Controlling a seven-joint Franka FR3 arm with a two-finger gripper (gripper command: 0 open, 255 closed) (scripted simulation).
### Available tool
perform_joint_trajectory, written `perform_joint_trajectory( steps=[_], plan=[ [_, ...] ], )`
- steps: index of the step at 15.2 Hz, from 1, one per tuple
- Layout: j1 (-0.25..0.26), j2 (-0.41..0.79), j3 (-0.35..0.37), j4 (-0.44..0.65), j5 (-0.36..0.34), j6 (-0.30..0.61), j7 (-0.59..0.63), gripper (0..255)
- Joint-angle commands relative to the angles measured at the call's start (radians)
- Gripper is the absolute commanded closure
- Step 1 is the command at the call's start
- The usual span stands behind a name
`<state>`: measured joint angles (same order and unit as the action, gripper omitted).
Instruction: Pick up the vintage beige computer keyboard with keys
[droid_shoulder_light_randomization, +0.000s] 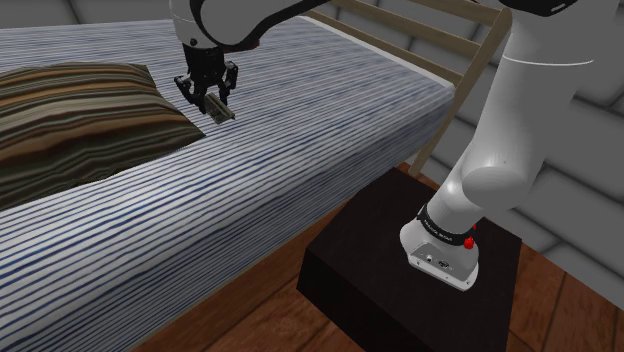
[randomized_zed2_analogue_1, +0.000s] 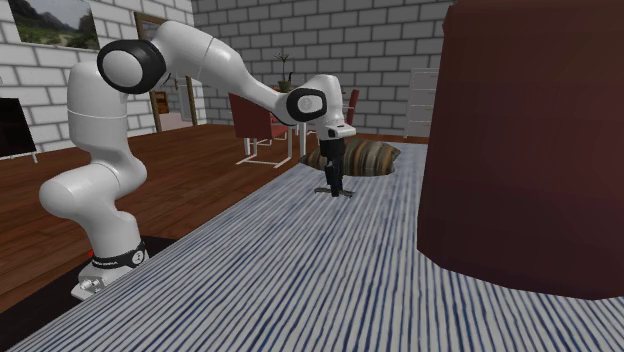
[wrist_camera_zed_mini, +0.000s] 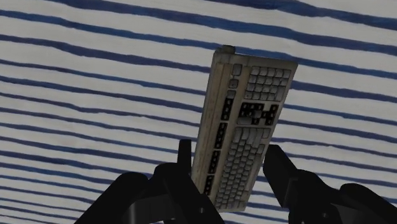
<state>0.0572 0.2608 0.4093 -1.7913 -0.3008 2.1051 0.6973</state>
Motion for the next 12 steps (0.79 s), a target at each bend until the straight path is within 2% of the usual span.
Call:
perform_joint_trajectory(
  steps=[1,12],
  plan=[
    [0.000,0.001,-0.001,-0.001,0.000,0.000,0.000,255],
    [-0.002,-0.034,0.008,0.088,0.030,-0.118,-0.033,255]
  ],
)
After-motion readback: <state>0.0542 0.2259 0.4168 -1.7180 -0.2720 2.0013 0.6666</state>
